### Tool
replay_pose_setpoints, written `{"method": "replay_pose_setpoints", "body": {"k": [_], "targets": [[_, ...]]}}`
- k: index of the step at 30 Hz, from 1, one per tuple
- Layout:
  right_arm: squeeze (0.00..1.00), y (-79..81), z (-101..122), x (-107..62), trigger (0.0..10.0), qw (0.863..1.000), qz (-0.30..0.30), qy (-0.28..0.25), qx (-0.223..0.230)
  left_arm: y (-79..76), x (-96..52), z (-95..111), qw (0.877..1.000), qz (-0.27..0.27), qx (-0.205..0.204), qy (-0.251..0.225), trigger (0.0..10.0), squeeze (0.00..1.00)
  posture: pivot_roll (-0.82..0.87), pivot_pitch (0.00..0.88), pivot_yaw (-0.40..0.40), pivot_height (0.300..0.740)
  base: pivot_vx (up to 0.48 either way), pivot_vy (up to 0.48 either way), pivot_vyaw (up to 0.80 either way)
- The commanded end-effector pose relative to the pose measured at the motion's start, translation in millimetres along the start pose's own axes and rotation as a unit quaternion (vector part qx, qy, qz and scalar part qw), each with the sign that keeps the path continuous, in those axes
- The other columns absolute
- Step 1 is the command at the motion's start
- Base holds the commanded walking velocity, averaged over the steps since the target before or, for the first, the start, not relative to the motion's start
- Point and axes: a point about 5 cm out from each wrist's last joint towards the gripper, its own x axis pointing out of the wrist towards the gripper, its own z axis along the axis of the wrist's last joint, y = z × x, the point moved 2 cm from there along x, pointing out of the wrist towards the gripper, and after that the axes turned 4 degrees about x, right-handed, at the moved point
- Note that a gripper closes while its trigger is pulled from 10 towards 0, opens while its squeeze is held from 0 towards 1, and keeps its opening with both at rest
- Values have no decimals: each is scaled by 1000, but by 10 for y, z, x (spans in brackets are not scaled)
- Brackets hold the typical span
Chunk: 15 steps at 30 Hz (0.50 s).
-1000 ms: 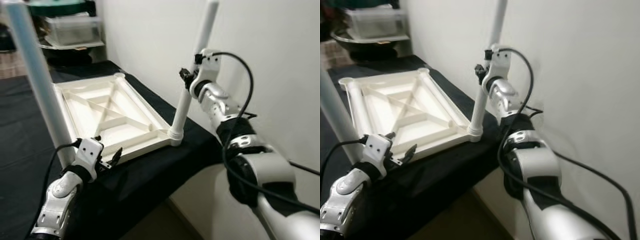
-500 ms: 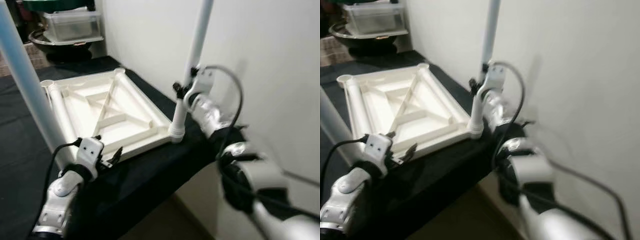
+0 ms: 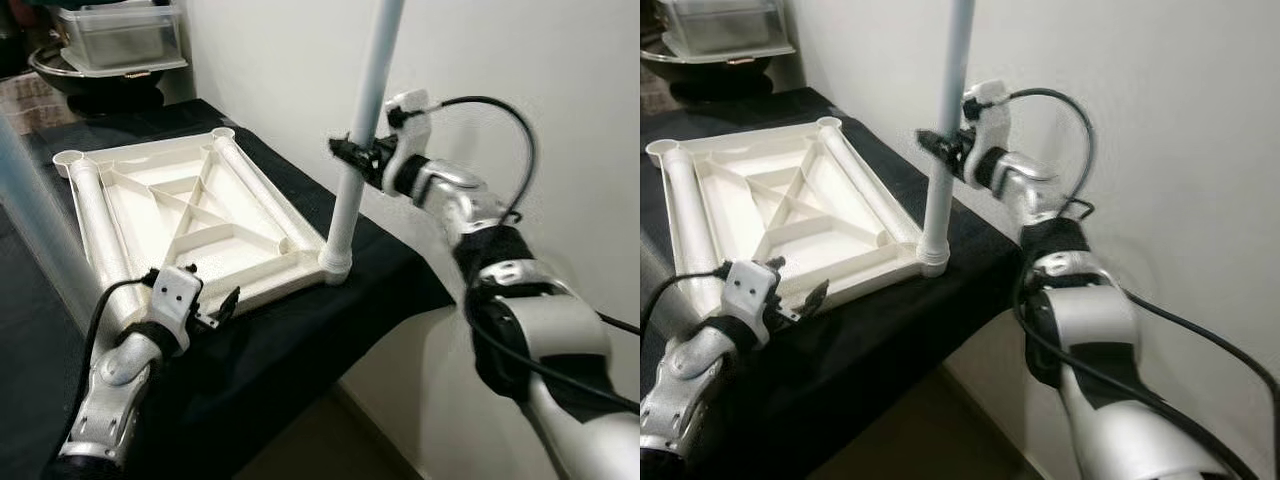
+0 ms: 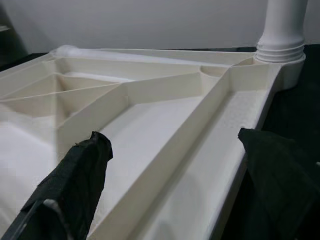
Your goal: Building children table
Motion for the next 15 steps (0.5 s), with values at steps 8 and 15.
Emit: {"method": "replay_pose_setpoints", "body": {"k": [8,15], "targets": [[0,-275,-782,-176,10000,952,-262,92,127,40,-33,-18,1000,3,9,6,10000,0,38,0,-114,740,0,0,0],[1000,-55,-359,-41,10000,980,-156,12,120,25,-13,-19,1000,1,9,6,10000,0,29,0,-111,740,0,0,0]]}}
